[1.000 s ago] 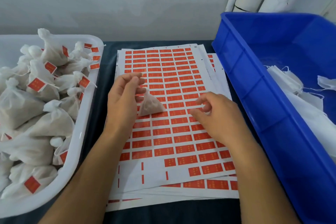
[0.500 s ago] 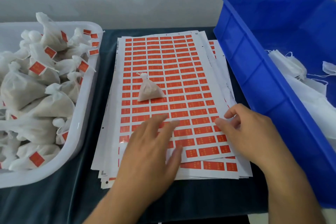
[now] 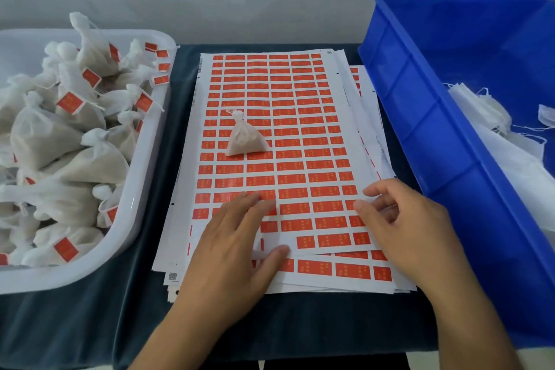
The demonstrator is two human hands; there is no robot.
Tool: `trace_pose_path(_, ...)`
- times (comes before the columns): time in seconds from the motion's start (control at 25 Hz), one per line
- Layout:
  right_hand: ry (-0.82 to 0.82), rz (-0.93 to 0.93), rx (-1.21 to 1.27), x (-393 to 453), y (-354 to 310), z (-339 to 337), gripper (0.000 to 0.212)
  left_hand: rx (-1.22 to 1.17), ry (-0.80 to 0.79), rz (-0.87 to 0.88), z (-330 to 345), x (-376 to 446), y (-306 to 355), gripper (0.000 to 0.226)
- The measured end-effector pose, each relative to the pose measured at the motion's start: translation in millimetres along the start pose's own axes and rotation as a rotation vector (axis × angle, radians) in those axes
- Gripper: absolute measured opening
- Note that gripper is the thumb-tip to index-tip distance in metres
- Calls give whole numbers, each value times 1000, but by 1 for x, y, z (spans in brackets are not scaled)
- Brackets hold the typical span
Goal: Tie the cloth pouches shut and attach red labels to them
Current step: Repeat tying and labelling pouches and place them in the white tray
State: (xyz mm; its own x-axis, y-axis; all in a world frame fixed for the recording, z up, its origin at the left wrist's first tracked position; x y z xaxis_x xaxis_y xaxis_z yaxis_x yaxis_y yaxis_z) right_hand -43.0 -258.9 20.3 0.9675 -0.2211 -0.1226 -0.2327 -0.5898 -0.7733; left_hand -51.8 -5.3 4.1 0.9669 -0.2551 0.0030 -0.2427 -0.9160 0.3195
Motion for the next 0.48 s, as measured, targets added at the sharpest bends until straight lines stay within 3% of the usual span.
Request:
trace_pose_path(0.08,4,-31,-21,-5,-8,7,21,-50,37,-21,-9,-5,0,62)
trace_pose_path(0.2,-31,-164,-55,-16,-30,28,22,-203,144,-147,-24,-27,-8,29)
trace_pose_path(0.28,-98,-257,-47,-23,-40,45,20,-492,11,-310,-17,-42,-19,11)
trace_pose_path(0.4,-303,-384,-109,-29,-47,73,34,-837,-384,-430,2,-58,-15,17)
trace_pose_path(0.48,-408,-473,-193,-32,-51,85,44,-876,-400,-455,4,-60,-17,18)
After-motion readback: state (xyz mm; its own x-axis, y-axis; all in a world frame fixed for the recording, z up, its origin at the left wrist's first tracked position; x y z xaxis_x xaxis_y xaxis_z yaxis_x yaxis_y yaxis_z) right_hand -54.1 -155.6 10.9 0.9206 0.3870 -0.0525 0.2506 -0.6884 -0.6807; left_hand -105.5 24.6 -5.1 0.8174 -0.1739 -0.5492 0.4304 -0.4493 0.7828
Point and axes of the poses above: each hand's wrist, its own x-axis towards the middle knuckle, its own z-axis out of the palm, y = z × x, the point moved 6 cm from there along x, towards the middle knuckle, and after that the axes turned 13 degrees about x, right-handed, at the moved point
